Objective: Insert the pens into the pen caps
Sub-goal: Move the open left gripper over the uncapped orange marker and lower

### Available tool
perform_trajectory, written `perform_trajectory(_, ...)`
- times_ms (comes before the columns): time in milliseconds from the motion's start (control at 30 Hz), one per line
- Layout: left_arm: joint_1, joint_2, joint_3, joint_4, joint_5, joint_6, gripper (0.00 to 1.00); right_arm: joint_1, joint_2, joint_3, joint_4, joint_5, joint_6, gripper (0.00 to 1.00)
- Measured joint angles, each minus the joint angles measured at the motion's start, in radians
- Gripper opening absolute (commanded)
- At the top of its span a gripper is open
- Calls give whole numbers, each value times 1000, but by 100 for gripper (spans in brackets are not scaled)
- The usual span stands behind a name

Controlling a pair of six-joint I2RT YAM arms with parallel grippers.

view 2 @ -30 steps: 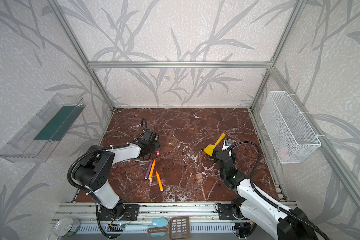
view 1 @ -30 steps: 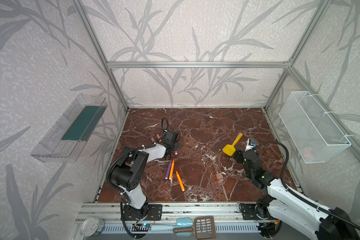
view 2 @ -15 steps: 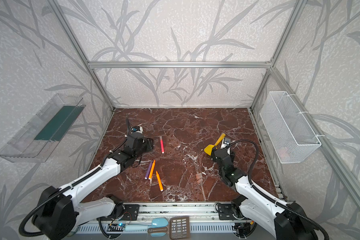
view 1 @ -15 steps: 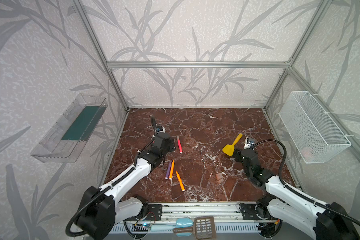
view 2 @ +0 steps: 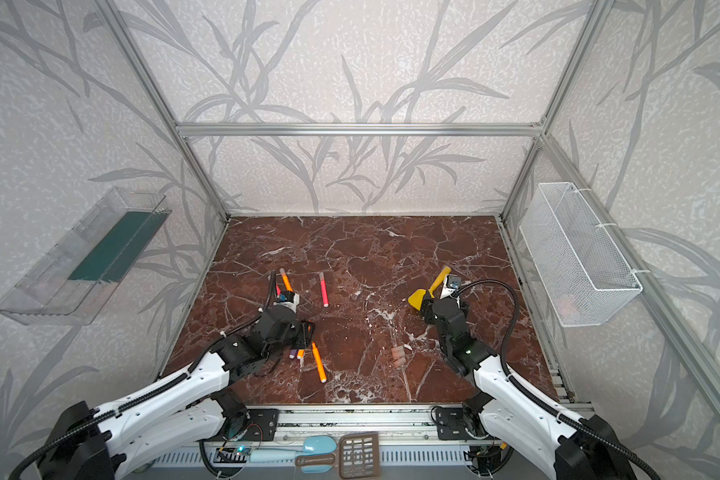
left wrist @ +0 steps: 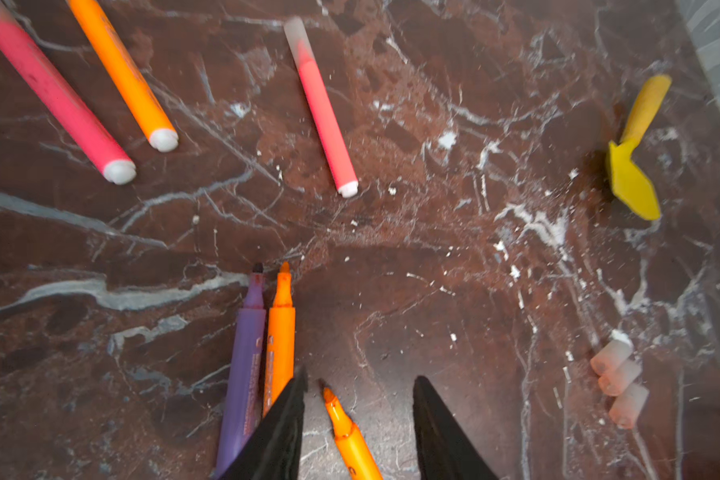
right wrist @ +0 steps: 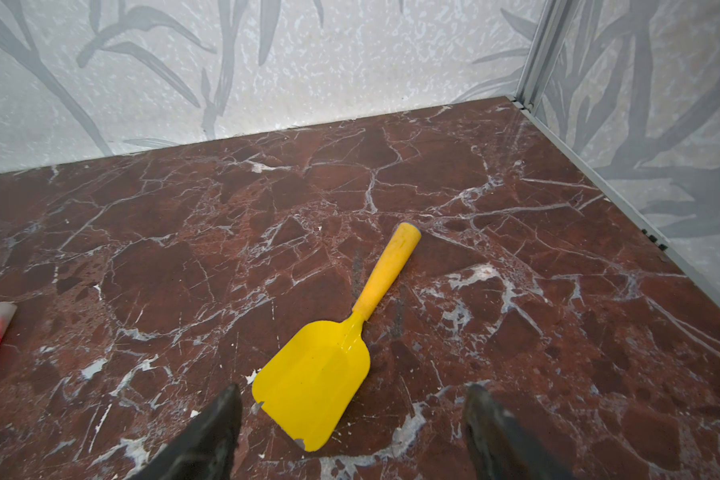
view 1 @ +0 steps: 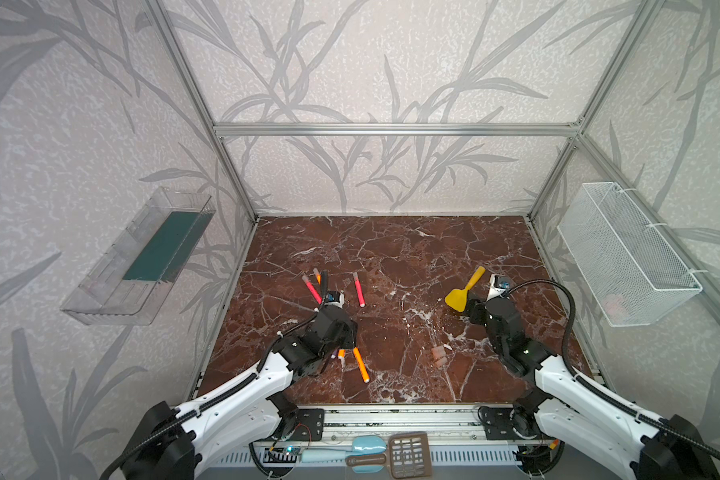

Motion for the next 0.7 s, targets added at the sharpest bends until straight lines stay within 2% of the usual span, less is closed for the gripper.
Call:
perform_trajectory(300, -84, 168, -12, 13, -83, -47, 42, 0, -51, -34, 0, -44, -12, 81)
perform_trajectory(700, -92, 167, 10, -19, -184, -66, 42, 0, -34, -52, 7, -47, -19, 81)
